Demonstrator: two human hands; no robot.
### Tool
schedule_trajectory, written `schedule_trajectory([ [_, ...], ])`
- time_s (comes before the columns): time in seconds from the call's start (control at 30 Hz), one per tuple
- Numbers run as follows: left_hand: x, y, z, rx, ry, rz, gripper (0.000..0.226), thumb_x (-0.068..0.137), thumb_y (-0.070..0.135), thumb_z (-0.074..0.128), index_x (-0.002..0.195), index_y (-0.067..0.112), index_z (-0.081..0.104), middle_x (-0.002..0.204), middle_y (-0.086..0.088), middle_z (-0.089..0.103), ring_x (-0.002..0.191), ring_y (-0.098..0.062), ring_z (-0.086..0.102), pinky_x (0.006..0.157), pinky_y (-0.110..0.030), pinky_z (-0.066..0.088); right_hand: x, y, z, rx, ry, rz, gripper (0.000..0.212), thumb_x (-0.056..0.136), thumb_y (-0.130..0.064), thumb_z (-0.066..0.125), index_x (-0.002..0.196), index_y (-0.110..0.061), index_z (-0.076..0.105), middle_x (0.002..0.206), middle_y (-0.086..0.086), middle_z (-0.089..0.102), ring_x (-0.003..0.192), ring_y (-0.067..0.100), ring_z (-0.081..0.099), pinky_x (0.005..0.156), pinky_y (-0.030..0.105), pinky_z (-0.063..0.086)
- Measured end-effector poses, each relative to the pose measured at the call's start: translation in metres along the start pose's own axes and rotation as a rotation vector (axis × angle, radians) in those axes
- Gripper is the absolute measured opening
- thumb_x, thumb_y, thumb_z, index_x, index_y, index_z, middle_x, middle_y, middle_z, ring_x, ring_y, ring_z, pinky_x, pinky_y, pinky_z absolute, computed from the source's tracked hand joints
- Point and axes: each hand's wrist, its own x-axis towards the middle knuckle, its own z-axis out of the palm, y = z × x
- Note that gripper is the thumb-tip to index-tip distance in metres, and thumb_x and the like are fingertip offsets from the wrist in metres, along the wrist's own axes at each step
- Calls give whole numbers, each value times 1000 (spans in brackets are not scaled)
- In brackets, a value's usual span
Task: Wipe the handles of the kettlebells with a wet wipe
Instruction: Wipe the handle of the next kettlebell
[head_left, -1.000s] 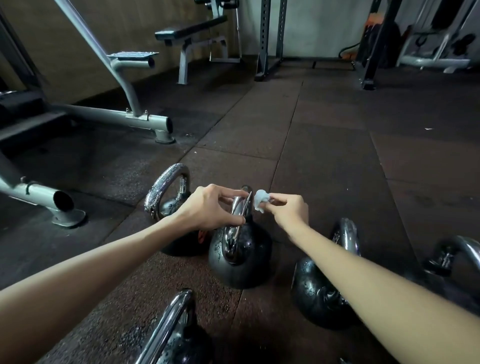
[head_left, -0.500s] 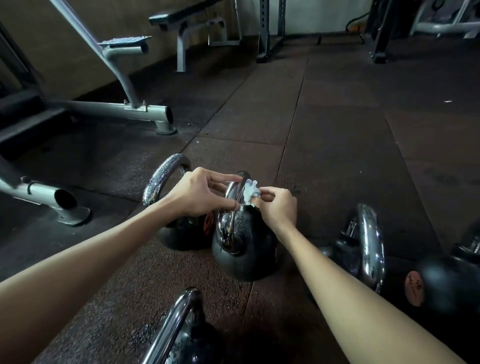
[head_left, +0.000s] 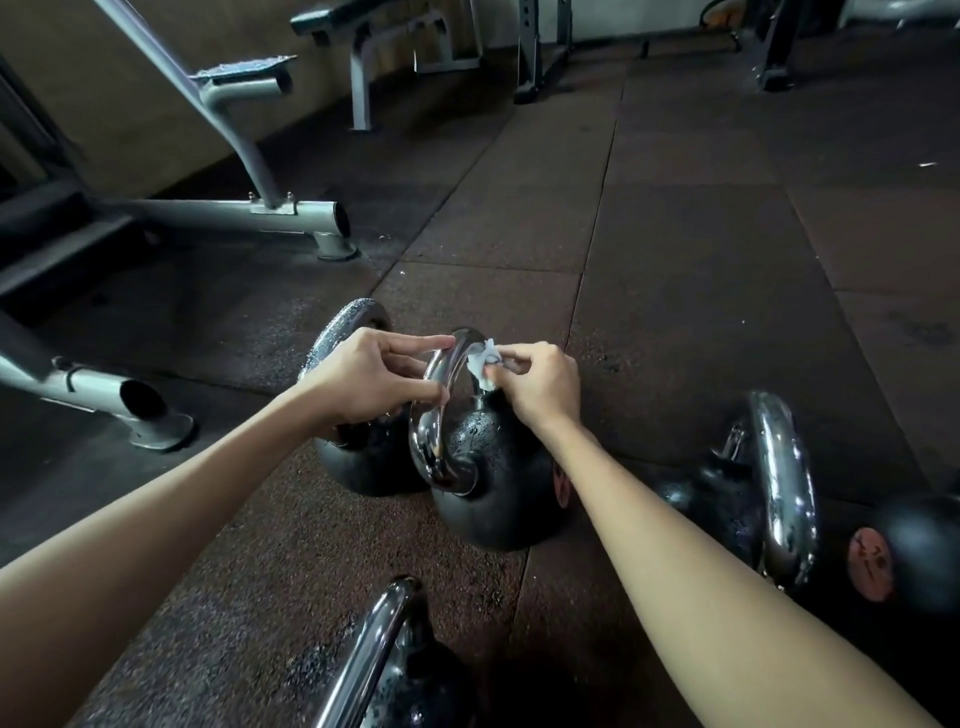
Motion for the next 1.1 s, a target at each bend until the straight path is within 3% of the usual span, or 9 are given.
schedule_trajectory([
  [0.2,6,6,6,-27,-46,18,59,72,33,91,123,51,69,96,16,80,109,-41,69,102,-58,53,-1,16,-12,9,24,14,24,79,-33,80,104,-29,82,91,-6,80,84,8,74,77,33,58],
  [0.33,7,14,9,-29,-67,27,60,70,35,91,124,50,69,96,15,80,99,-25,75,103,-54,53,-5,22,-12,21,69,83,17,85,-36,77,99,-28,82,91,1,79,83,12,75,78,36,55],
  [0.4,5,14,11,-25,-71,22,58,70,33,91,121,51,70,95,15,80,89,-18,70,96,-50,55,-2,11,-14,39,78,60,22,85,-41,79,102,-26,81,99,2,77,90,4,73,79,32,53],
  [0.57,5,10,5,-31,-33,7,56,71,30,91,118,52,72,96,14,80,90,-11,75,91,-41,59,17,-23,-22,62,39,-27,26,84,-30,82,110,-29,80,106,-9,79,99,8,72,84,27,56],
  [0.67,1,7,-1,-48,-34,-16,54,76,25,89,119,51,71,97,13,80,69,3,67,70,-24,52,14,-23,-13,18,8,6,27,83,-31,83,110,-30,80,106,-10,79,102,11,72,83,23,53],
  [0.8,-2,3,-3,-65,-40,-20,55,80,24,87,126,48,68,97,17,79,86,-23,70,81,-38,56,2,-25,-3,69,23,48,29,84,-28,83,113,-25,80,107,-6,79,103,13,72,84,25,54],
  [0.97,-2,-1,-3,-92,-42,-1,54,82,24,86,127,48,67,95,15,80,66,-17,51,64,-29,43,-31,-21,-7,161,-88,-55,31,84,-27,83,115,-22,80,110,-6,79,106,4,71,97,27,55],
  [1.03,-3,-3,-1,-107,-43,6,53,82,25,85,126,48,67,96,11,80,56,-8,44,58,-26,39,-35,-23,-11,161,-90,-89,29,83,-26,84,112,-23,81,108,-8,79,102,2,72,95,24,55],
  [1.1,-1,-5,1,-122,-52,3,54,82,25,85,128,47,67,99,6,80,58,-9,43,59,-28,42,-28,-29,-14,165,-54,-88,25,84,-26,83,109,-24,82,102,-11,80,96,0,72,91,25,56],
])
